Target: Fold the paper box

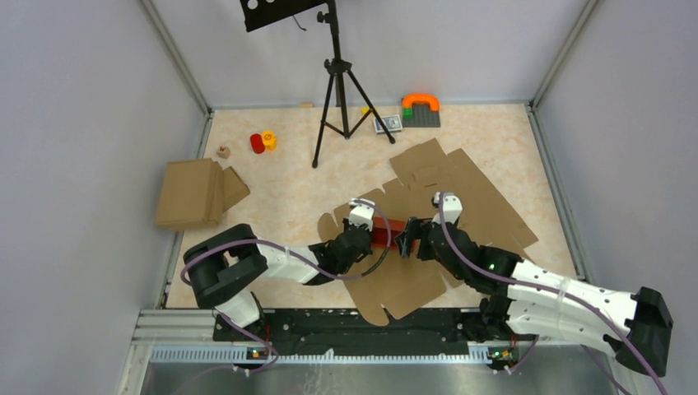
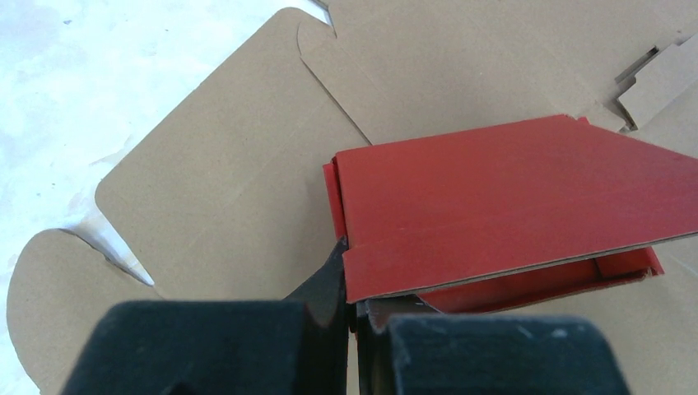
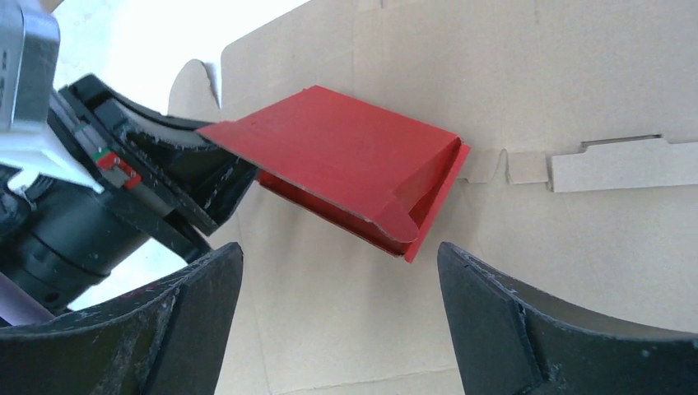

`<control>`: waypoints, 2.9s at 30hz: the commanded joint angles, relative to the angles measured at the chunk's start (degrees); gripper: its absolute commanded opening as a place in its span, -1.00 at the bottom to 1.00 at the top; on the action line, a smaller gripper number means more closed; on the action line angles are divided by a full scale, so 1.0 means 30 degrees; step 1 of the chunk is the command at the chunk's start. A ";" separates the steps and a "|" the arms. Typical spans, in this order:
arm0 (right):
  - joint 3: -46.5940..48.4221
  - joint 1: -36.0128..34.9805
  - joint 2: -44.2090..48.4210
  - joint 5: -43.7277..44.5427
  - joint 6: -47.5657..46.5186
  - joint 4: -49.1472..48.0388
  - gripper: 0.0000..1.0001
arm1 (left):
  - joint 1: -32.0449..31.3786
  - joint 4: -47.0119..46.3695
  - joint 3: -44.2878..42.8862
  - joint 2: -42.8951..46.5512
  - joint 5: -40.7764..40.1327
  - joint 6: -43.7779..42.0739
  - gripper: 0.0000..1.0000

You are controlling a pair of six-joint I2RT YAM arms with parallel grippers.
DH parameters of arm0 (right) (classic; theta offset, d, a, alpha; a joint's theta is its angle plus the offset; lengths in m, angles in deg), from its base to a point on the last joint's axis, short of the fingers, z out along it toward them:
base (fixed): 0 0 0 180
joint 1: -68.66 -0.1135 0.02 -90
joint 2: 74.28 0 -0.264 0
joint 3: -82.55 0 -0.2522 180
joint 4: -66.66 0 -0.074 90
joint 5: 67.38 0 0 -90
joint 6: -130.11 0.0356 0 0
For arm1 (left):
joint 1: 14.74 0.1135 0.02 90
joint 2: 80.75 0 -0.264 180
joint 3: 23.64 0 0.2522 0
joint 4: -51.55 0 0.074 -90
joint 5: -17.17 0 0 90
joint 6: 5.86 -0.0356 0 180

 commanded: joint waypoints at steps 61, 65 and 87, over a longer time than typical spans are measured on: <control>-0.0765 0.4106 -0.2825 -0.9563 -0.2180 -0.2143 0.08 | -0.0673 1.1364 -0.3449 0.0440 0.2540 0.1193 -0.90; -0.0263 0.4116 -0.1544 -0.7583 -0.2073 -0.0165 0.36 | -0.0660 1.1650 -0.3678 0.0278 0.2349 0.1396 -0.92; -0.6834 0.4102 0.8694 -0.6291 0.4114 -0.1161 0.21 | -0.0618 1.5007 -0.5447 -0.1051 0.0488 0.6178 -1.00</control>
